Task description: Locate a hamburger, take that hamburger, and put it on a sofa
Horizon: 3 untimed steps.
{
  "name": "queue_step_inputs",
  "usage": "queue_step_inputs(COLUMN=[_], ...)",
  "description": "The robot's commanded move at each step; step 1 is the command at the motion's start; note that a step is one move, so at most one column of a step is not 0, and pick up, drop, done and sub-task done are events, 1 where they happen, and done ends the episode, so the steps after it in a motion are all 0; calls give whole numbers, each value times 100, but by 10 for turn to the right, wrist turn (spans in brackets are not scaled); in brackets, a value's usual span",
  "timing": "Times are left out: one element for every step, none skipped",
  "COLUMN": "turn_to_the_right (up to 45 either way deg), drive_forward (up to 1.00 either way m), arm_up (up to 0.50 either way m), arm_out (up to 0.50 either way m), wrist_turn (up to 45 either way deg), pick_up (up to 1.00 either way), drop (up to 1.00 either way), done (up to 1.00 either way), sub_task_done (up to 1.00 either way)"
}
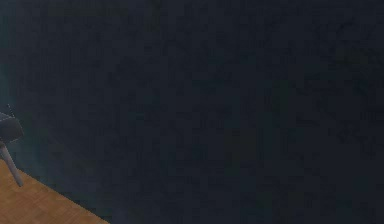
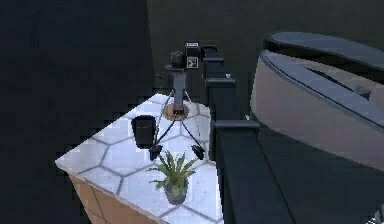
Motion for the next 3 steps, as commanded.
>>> queue_step_inputs(turn_to_the_right=[0,0,0], drive_forward=[0,0,0], arm_up=[0,0,0], arm_out=[0,0,0], wrist_turn=[450,450,450], pick_up=[0,0,0], drop=[0,0,0], done=[0,0,0], sub_task_done=[0,0,0])
